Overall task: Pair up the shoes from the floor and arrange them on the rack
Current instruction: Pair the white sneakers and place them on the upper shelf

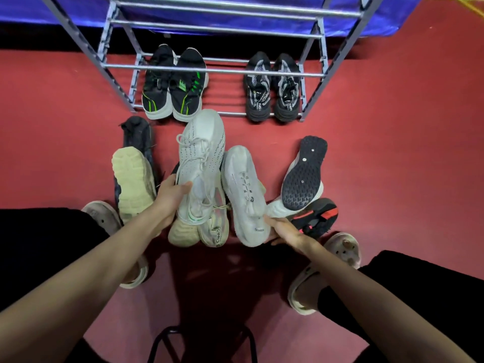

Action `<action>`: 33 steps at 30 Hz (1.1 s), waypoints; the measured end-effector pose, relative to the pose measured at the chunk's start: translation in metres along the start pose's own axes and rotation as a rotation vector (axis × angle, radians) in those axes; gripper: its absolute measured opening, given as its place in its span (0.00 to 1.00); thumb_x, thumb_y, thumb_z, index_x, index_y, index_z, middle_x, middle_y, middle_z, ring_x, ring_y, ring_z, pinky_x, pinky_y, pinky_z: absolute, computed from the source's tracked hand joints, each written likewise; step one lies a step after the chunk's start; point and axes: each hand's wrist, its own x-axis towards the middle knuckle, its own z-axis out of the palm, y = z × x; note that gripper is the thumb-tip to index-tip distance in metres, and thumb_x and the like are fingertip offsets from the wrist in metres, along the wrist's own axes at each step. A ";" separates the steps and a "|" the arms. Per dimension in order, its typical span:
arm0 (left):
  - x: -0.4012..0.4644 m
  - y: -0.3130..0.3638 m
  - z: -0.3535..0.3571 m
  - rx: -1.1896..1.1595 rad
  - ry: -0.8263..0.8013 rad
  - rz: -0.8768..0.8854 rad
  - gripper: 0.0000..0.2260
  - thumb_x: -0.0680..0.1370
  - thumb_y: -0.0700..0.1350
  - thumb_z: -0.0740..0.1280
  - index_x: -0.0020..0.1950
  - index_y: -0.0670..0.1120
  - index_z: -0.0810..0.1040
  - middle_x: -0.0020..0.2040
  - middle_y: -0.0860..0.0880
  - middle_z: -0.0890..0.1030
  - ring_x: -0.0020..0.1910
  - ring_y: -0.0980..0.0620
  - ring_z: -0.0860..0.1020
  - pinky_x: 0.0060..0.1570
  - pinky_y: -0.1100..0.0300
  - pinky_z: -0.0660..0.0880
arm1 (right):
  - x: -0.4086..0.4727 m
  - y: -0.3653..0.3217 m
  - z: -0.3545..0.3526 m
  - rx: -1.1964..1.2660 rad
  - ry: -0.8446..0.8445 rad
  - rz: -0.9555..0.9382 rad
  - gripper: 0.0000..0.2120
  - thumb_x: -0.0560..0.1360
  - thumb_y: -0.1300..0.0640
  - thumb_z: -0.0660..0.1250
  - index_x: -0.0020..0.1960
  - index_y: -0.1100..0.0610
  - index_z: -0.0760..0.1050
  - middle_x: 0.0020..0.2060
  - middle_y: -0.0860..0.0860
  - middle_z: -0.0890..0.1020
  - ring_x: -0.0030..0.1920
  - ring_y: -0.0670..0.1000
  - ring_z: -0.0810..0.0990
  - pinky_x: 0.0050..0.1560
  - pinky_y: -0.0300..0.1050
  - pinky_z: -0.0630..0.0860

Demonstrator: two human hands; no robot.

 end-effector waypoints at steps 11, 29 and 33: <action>0.001 0.006 0.046 -0.040 -0.112 -0.040 0.16 0.78 0.36 0.62 0.67 0.41 0.72 0.61 0.42 0.79 0.59 0.43 0.78 0.64 0.45 0.73 | 0.034 -0.046 -0.065 -0.563 0.772 0.012 0.48 0.64 0.36 0.72 0.72 0.61 0.56 0.64 0.65 0.64 0.65 0.66 0.64 0.66 0.58 0.64; -0.015 0.022 0.053 0.037 -0.118 0.042 0.16 0.78 0.37 0.63 0.66 0.42 0.73 0.60 0.43 0.80 0.56 0.45 0.80 0.58 0.48 0.76 | -0.024 -0.064 -0.100 1.043 0.259 -0.254 0.22 0.61 0.44 0.64 0.49 0.57 0.76 0.48 0.58 0.79 0.50 0.61 0.79 0.38 0.44 0.78; -0.016 0.030 0.047 -0.010 -0.099 0.075 0.18 0.76 0.36 0.64 0.66 0.43 0.73 0.61 0.42 0.80 0.58 0.42 0.79 0.60 0.44 0.75 | -0.042 -0.063 -0.097 1.159 0.001 -0.252 0.26 0.62 0.46 0.64 0.56 0.57 0.76 0.55 0.59 0.79 0.56 0.68 0.79 0.41 0.45 0.78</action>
